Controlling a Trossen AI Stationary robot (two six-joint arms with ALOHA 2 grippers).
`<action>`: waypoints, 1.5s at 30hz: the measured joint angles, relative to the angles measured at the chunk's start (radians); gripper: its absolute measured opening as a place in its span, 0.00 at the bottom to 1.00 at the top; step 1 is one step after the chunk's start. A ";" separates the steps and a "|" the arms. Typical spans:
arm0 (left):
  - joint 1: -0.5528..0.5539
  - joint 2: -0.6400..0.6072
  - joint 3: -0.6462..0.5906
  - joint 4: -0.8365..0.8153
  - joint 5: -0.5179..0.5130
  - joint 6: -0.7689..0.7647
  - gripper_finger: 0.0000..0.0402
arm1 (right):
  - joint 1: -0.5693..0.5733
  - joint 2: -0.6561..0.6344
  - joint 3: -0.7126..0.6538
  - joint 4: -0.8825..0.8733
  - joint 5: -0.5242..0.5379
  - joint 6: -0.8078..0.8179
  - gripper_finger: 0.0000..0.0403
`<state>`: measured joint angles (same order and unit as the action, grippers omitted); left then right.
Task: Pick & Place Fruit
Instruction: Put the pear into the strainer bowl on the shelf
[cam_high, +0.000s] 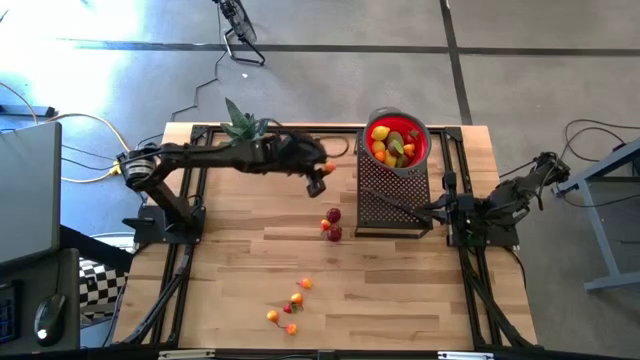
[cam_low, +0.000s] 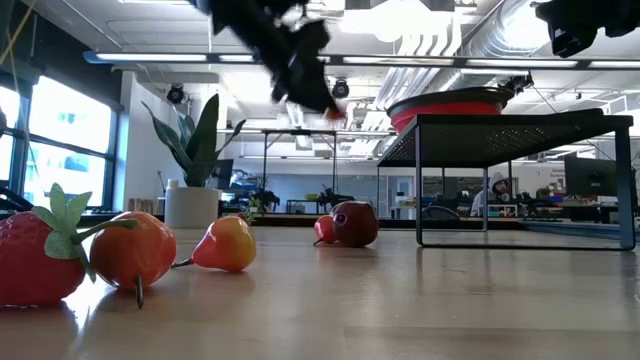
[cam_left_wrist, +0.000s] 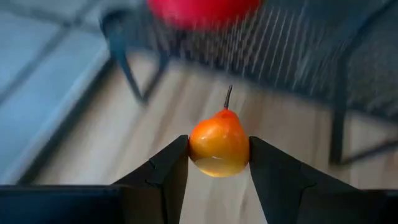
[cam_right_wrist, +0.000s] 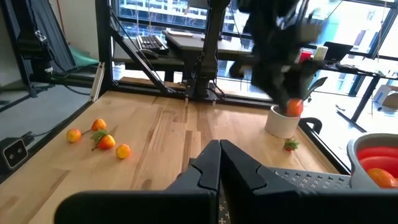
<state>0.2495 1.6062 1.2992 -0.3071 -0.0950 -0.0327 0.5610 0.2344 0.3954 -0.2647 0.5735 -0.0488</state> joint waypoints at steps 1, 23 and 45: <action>0.000 -0.001 0.028 0.001 -0.001 0.013 0.39 | 0.000 0.000 0.000 -0.003 0.000 0.000 0.01; -0.001 0.093 0.210 0.350 0.083 0.072 0.39 | 0.000 0.000 0.000 -0.018 0.000 -0.007 0.01; -0.009 0.406 0.633 0.101 -0.043 -0.011 0.39 | 0.000 0.000 0.000 -0.025 0.000 0.022 0.01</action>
<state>0.2409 2.0122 1.9318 -0.2064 -0.1381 -0.0435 0.5606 0.2344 0.3954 -0.2898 0.5735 -0.0268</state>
